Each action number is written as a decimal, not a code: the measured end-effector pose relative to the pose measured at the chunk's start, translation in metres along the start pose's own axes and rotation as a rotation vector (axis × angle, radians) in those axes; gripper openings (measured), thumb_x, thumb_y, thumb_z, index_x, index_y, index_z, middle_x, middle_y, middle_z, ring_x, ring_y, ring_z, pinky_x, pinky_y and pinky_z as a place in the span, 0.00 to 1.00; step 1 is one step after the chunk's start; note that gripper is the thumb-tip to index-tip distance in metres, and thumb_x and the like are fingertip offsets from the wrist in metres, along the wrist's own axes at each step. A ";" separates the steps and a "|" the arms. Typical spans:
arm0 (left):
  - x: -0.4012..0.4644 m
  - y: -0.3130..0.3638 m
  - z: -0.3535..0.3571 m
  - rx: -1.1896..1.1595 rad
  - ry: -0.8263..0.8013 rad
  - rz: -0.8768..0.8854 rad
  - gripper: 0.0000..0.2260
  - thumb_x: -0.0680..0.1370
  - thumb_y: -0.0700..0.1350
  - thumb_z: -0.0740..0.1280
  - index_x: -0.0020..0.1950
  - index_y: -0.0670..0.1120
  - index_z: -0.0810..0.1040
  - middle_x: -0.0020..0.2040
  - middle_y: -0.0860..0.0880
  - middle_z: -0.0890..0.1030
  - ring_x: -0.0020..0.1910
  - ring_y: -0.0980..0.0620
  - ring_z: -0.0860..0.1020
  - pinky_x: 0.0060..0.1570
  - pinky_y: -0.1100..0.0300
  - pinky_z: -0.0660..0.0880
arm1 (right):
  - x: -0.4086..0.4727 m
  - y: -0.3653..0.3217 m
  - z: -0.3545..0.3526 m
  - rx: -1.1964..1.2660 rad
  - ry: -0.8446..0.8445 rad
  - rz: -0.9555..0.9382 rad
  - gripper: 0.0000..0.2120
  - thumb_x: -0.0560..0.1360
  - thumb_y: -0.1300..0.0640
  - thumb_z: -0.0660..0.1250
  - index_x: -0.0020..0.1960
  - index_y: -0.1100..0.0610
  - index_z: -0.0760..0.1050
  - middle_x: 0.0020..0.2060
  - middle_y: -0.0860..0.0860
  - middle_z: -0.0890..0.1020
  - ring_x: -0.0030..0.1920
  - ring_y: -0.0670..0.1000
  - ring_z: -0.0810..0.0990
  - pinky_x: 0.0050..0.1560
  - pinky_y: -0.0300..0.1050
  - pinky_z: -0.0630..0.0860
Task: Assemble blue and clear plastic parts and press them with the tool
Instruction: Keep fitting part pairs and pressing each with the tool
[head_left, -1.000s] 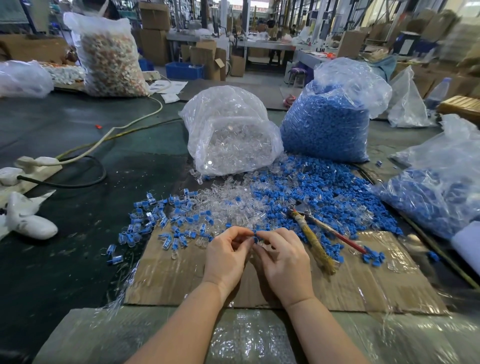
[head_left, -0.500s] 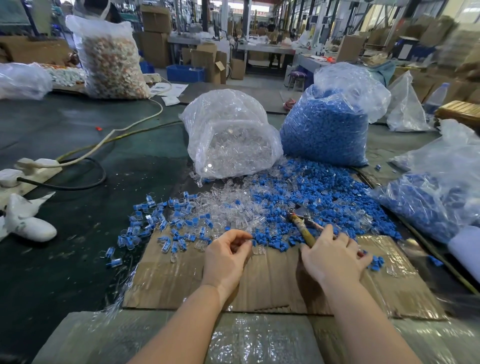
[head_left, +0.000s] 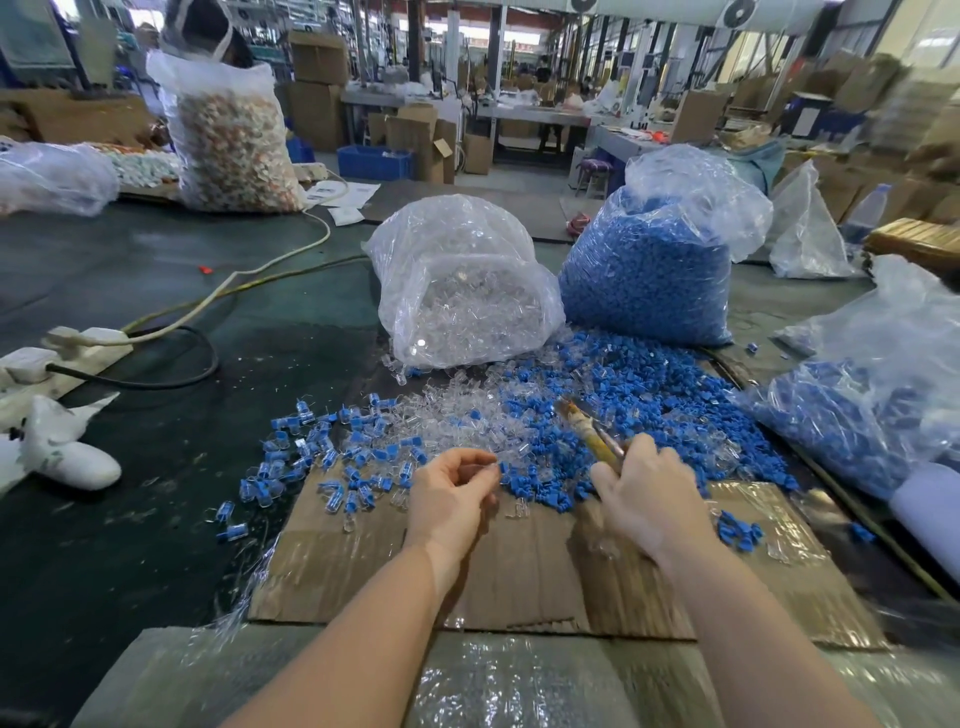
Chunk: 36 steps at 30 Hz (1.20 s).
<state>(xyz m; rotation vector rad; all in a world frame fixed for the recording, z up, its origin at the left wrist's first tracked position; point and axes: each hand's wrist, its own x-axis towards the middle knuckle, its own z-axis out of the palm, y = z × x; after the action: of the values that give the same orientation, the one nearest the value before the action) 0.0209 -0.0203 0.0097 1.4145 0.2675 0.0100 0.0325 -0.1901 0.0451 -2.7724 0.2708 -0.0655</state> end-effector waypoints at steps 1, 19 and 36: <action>0.001 0.003 0.001 -0.020 0.007 -0.014 0.05 0.75 0.37 0.67 0.46 0.45 0.79 0.37 0.47 0.80 0.29 0.56 0.77 0.29 0.63 0.74 | -0.001 -0.005 -0.003 0.130 -0.089 -0.016 0.10 0.78 0.51 0.56 0.47 0.58 0.65 0.42 0.54 0.74 0.41 0.52 0.72 0.39 0.46 0.70; 0.026 0.026 -0.010 -0.058 0.265 -0.070 0.06 0.75 0.34 0.67 0.43 0.44 0.79 0.37 0.48 0.80 0.31 0.57 0.78 0.24 0.71 0.71 | -0.027 -0.035 -0.012 0.676 -0.691 0.000 0.05 0.74 0.63 0.60 0.49 0.58 0.70 0.43 0.55 0.74 0.42 0.51 0.74 0.44 0.47 0.77; 0.027 0.032 -0.010 -0.060 0.255 -0.128 0.05 0.75 0.34 0.67 0.43 0.43 0.79 0.35 0.46 0.80 0.32 0.54 0.78 0.32 0.64 0.78 | -0.030 -0.036 -0.019 0.608 -0.740 -0.062 0.17 0.70 0.72 0.55 0.54 0.58 0.71 0.44 0.56 0.68 0.45 0.54 0.67 0.41 0.46 0.70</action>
<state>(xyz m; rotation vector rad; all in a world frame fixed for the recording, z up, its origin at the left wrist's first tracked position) 0.0499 -0.0010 0.0349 1.3344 0.5643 0.0936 0.0081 -0.1577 0.0748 -2.0239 -0.0343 0.7206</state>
